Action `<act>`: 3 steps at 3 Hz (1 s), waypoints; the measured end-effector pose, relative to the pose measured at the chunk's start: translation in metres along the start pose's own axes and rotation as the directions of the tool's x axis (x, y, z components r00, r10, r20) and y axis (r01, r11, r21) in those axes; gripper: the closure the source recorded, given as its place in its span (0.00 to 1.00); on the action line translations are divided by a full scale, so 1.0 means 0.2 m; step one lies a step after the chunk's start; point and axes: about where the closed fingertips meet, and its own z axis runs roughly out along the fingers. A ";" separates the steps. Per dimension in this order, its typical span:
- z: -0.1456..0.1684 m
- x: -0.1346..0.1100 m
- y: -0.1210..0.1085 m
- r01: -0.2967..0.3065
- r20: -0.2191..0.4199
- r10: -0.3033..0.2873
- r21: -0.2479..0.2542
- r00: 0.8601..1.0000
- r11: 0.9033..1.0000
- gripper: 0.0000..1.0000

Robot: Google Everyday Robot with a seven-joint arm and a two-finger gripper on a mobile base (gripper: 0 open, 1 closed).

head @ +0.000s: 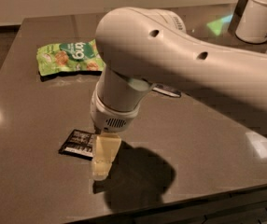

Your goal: Pick rxbar chocolate

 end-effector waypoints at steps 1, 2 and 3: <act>0.04 -0.01 0.03 0.014 -0.010 -0.014 -0.001 1.000 1.000 0.18; 0.06 -0.03 0.04 0.025 -0.015 -0.025 -0.007 1.000 1.000 0.42; 0.06 -0.03 0.04 0.025 -0.015 -0.026 -0.010 1.000 1.000 0.65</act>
Offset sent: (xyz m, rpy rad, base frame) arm -0.0084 0.0115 -0.0160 -0.0220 0.0026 0.0336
